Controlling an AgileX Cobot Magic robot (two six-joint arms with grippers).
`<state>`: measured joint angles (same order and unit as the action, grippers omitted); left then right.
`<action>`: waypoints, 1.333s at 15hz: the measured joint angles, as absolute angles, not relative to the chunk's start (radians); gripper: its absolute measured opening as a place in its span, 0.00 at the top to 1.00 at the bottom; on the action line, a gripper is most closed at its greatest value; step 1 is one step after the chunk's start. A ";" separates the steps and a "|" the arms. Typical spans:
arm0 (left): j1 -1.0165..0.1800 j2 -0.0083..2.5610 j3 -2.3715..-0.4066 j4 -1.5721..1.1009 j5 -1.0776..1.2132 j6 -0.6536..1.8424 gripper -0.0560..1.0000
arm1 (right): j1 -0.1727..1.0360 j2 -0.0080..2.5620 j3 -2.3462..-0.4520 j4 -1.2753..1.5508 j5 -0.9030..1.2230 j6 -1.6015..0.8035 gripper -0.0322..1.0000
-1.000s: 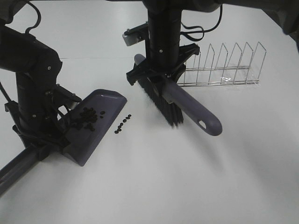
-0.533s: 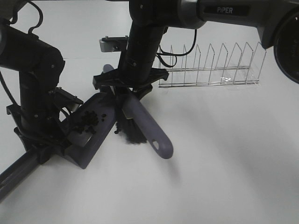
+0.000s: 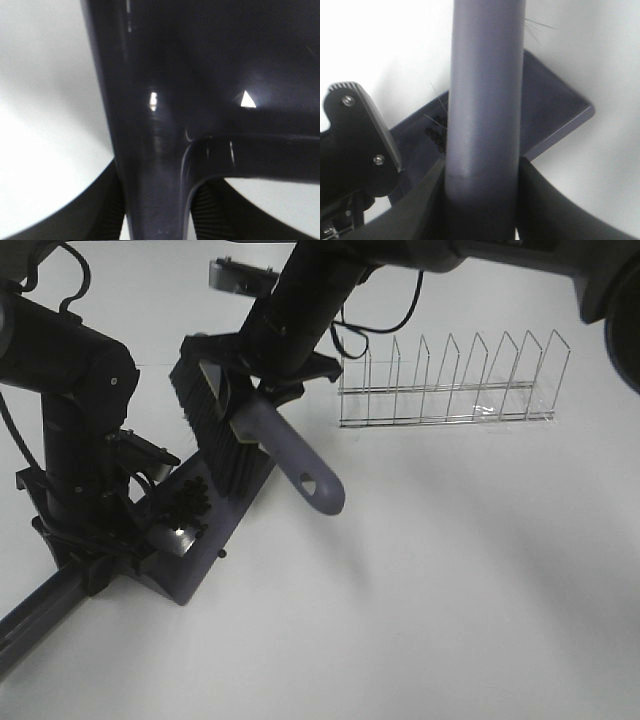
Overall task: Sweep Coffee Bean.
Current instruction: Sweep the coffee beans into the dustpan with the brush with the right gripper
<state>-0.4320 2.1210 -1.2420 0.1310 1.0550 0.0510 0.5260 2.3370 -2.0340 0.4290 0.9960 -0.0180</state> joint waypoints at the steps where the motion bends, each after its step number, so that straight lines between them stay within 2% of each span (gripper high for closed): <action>1: -0.432 2.121 -1.242 0.131 1.055 0.051 0.62 | 0.507 2.305 -2.042 0.425 1.008 -0.021 0.66; 6: -0.432 2.125 -1.242 0.193 1.088 0.037 0.62 | 0.466 2.241 -2.043 0.174 1.218 -0.013 0.66; 9: -0.432 2.129 -1.242 0.221 1.118 -0.014 0.62 | 0.476 2.206 -1.950 0.133 1.218 0.022 0.66; 13: -0.432 2.129 -1.242 0.207 1.110 -0.014 0.62 | 0.594 2.154 -1.689 0.000 1.049 0.164 0.67; 15: -0.432 2.129 -1.242 0.206 1.104 -0.013 0.62 | 0.628 2.177 -1.670 0.029 0.939 0.220 0.67; 20: -0.432 2.128 -1.242 0.171 1.088 0.000 0.62 | 0.628 2.238 -1.672 0.210 0.745 0.229 0.67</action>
<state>-0.4320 2.1280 -1.2420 0.1710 1.0880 0.0000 0.6280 2.2380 -1.6720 0.2100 0.7450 0.2290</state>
